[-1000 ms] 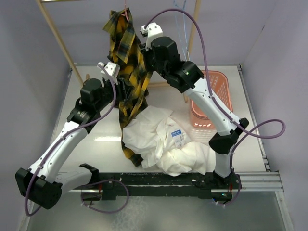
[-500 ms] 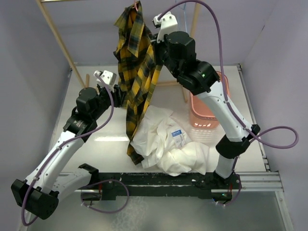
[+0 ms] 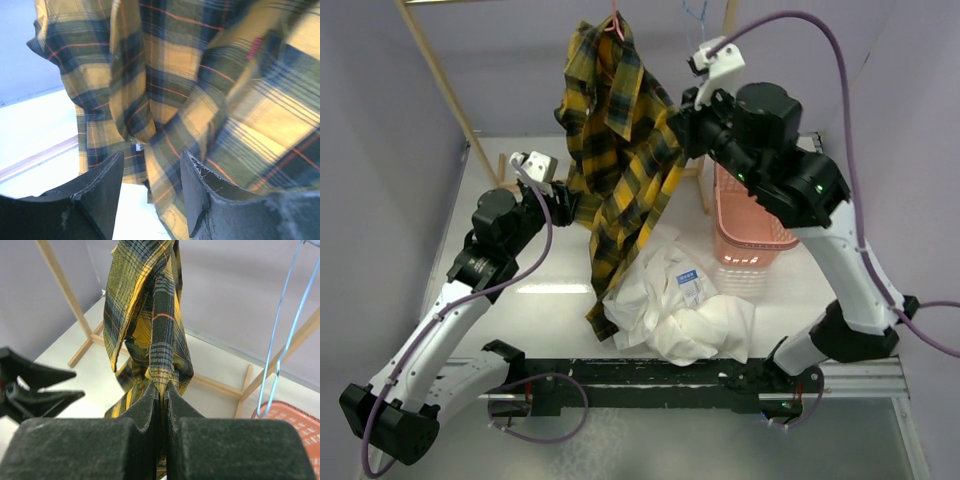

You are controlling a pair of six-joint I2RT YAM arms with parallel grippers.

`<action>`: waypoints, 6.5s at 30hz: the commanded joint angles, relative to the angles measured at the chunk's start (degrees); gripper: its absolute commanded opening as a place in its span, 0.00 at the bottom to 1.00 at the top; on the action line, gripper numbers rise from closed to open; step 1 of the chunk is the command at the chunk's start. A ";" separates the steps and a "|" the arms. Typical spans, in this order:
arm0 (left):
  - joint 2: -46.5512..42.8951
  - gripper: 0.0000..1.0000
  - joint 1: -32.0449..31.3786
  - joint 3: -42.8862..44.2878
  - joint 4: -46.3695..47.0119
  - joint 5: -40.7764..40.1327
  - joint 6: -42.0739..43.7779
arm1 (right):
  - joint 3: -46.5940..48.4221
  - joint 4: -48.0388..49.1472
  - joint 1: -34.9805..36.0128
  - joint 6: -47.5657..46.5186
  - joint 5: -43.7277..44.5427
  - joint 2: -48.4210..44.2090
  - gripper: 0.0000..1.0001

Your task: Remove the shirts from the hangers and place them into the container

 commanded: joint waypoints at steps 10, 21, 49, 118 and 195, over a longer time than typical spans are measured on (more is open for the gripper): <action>-7.60 0.64 -0.21 0.52 14.70 5.35 7.39 | -18.79 2.16 0.36 5.22 -12.08 -26.85 0.00; -0.70 0.64 -0.25 11.43 15.71 10.84 9.57 | -22.76 -5.48 0.37 8.82 -22.08 -30.76 0.00; -6.39 0.63 -1.15 8.01 6.17 22.97 22.68 | -30.11 -7.45 0.33 11.84 -31.70 -37.89 0.00; 8.18 0.00 -6.68 39.60 -20.51 -9.24 34.19 | -16.77 2.57 2.69 8.81 -5.49 -13.46 0.63; 5.65 0.00 -8.53 39.57 0.30 -29.80 49.54 | -3.20 10.89 17.54 -20.15 43.39 -27.86 0.00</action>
